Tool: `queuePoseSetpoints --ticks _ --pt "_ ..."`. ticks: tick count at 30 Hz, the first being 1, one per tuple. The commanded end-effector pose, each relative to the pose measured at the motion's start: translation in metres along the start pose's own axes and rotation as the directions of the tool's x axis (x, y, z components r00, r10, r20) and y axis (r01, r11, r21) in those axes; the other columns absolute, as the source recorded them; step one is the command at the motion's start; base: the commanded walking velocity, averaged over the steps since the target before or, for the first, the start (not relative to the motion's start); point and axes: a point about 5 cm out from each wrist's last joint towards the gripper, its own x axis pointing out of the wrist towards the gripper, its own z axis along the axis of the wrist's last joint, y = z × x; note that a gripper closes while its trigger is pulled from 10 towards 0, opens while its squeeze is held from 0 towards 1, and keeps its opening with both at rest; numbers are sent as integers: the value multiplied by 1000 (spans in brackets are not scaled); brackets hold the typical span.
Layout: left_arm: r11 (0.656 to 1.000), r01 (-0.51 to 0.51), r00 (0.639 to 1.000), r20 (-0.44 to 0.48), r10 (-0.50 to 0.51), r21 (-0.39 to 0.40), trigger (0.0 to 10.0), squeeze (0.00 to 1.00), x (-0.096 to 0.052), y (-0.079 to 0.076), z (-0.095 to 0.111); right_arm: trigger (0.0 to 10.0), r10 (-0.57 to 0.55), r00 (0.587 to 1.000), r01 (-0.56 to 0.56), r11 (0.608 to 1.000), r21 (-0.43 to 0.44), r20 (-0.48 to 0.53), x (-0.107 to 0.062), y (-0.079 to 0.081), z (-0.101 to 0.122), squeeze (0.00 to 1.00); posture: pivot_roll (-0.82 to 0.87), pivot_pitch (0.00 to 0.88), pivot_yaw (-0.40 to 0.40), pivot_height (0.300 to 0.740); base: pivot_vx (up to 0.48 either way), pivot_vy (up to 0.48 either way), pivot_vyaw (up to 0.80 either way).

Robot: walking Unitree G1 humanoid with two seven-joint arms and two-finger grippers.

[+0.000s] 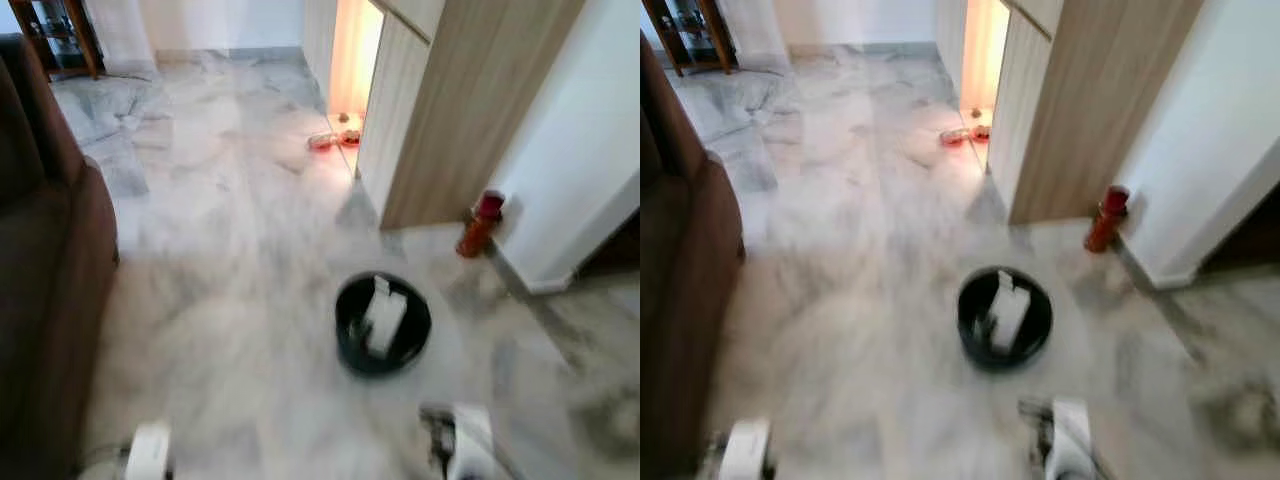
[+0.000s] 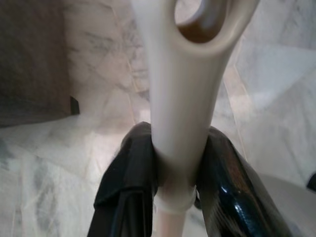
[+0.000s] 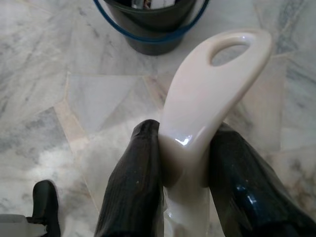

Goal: Sweep floor

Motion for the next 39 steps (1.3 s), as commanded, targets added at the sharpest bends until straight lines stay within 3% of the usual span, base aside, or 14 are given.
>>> queuePoseSetpoints --ticks 1,11,14,21,22,27,33,35,37,39 --pt "1000 -2 1000 -10 3 4 10000 0 -2 1 -6 10000 -22 999 20 999 36 41 1 -3 8 0 119 92 -82 740 0 0 0" --pt "999 -32 999 21 32 -4 10000 0 -2 11 -1 10000 -48 989 51 999 -16 141 3 -13 35 0 121 95 -84 740 0 0 0" --pt "998 -62 991 119 64 -15 10000 0 1 22 20 10000 -75 968 98 992 -85 240 4 -20 63 0 125 88 -89 740 0 0 0" --pt "994 -111 969 224 106 13 10000 0 0 38 38 10000 -75 928 139 978 -154 365 4 -21 98 0 128 81 -90 740 0 0 0" --pt "991 -133 952 280 122 22 10000 0 -1 46 49 10000 -69 916 147 975 -170 395 3 -20 106 0 131 81 -91 740 0 0 0" --pt "985 -172 915 373 150 24 10000 0 -4 59 71 10000 -59 898 161 966 -200 437 2 -20 117 0 138 81 -93 740 0 0 0" --pt "968 -251 793 577 195 18 10000 0 -16 83 129 10000 -91 831 246 945 -217 549 -4 -22 142 0 146 77 -91 740 0 0 0" --pt "964 -266 739 642 202 3 10000 0 -22 86 152 10000 -103 790 274 941 -198 604 -8 -22 157 0 145 76 -90 740 0 0 0" --pt "962 -273 717 667 203 0 10000 0 -25 86 161 10000 -104 772 283 940 -192 627 -9 -21 163 0 145 76 -90 740 0 0 0" --pt "962 -274 672 712 204 -17 10000 0 -30 83 178 10000 -99 732 283 944 -169 674 -13 -18 176 0 144 75 -91 740 0 0 0"
